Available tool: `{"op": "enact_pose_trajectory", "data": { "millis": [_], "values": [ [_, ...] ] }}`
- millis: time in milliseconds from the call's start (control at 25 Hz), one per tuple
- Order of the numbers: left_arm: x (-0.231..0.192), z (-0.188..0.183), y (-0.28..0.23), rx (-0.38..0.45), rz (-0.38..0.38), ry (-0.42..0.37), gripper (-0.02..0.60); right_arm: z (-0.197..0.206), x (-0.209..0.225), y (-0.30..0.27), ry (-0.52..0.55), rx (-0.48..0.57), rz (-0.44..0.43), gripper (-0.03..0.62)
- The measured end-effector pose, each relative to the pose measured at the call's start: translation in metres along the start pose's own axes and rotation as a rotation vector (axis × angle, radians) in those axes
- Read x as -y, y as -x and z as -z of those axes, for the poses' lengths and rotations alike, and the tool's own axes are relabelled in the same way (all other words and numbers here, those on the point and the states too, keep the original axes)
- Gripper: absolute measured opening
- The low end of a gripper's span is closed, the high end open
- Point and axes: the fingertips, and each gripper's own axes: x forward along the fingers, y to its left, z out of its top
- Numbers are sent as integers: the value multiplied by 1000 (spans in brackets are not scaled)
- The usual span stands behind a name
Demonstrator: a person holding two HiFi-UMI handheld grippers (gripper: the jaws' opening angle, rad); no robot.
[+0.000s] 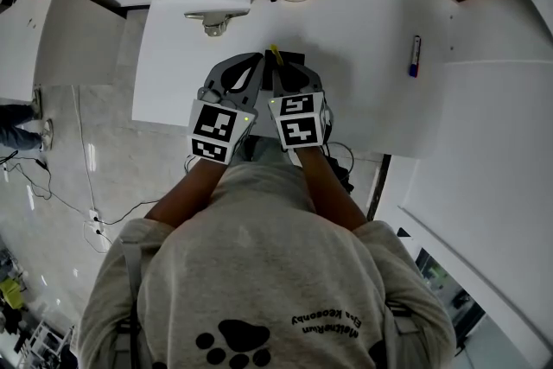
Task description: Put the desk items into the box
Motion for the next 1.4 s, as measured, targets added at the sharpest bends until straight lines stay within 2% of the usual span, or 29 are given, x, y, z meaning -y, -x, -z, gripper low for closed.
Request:
{"op": "enact_pose_trajectory", "data": {
  "millis": [160,400,680,840,1080,1360,1400],
  "values": [
    [-3,16,-4,-57,-8,18,7,4,-2,-3,-8,-67,-32,69],
    [-1,27,-8,-94,1,27,8,9,-7,-7,-3,-133,-76,69],
    [0,27,-6,-105,3,43,6,9,-13,-6,2,-136,-97,106],
    [0,29,-4,-106,4,50,8,8,-16,-2,6,-106,-93,117],
    [1,26,0,-87,12,50,6,5,-8,11,-2,-28,-26,117],
    [10,6,0,-42,29,32,8,-19,9,41,-34,129,56,112],
    [12,3,1,-33,31,28,6,-23,13,46,-40,152,71,91]
  ]
}}
